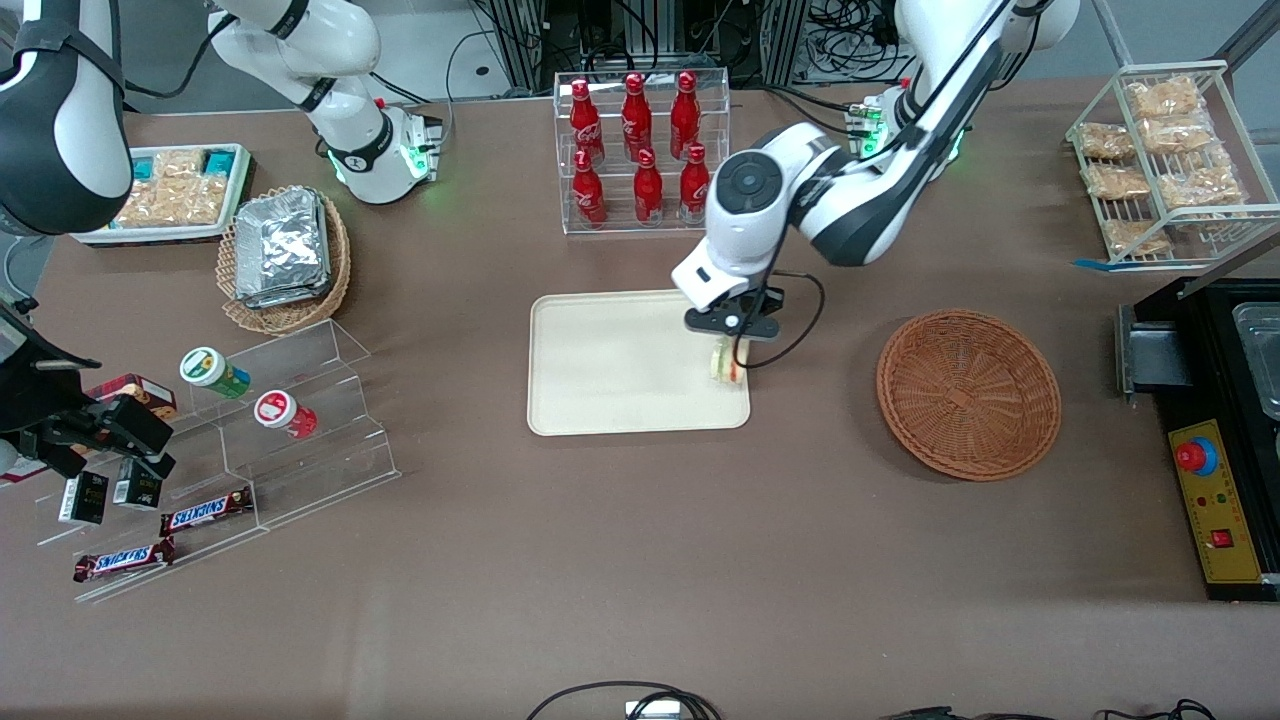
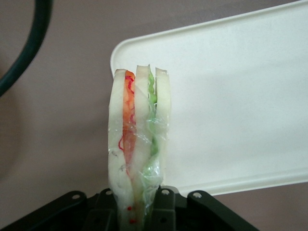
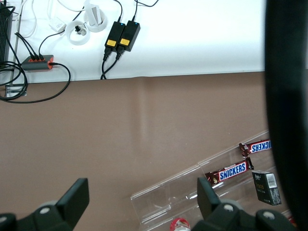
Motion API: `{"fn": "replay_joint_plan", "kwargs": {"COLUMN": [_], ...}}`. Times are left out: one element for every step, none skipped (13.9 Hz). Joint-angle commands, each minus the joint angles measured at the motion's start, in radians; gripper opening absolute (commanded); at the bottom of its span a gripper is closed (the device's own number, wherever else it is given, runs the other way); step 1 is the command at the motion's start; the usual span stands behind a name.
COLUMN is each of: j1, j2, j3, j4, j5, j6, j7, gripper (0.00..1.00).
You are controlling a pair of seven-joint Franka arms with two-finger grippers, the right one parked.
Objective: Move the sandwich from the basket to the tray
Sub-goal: 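Carry the held sandwich with the left gripper over the beige tray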
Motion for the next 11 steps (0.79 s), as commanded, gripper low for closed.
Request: {"fn": "replay_joint_plan", "kwargs": {"j1": [-0.033, -0.034, -0.036, -0.036, -0.043, -0.083, -0.097, -0.099, -0.102, -0.103, -0.105], "j2": [0.093, 0.113, 0.127, 0.140, 0.150, 0.156, 0.161, 0.173, 0.174, 0.174, 0.182], "j3": [0.004, 0.004, 0.004, 0.002, 0.002, 0.008, 0.011, 0.011, 0.011, 0.011, 0.011], "j4": [0.061, 0.066, 0.067, 0.064, 0.064, 0.066, 0.066, 0.066, 0.064, 0.061, 0.058], "j5": [0.069, 0.071, 0.072, 0.078, 0.087, 0.095, 0.097, 0.098, 0.098, 0.103, 0.120], "j6": [0.000, 0.006, 0.018, 0.035, 0.039, 0.039, 0.039, 0.039, 0.039, 0.039, 0.039], "j7": [-0.140, -0.160, -0.182, -0.202, -0.213, -0.223, -0.233, -0.234, -0.234, -0.234, -0.234], "gripper": [0.00, 0.00, 0.00, 0.00, 0.00, 0.00, 0.00, 0.00, 0.01, 0.03, 0.04]}}
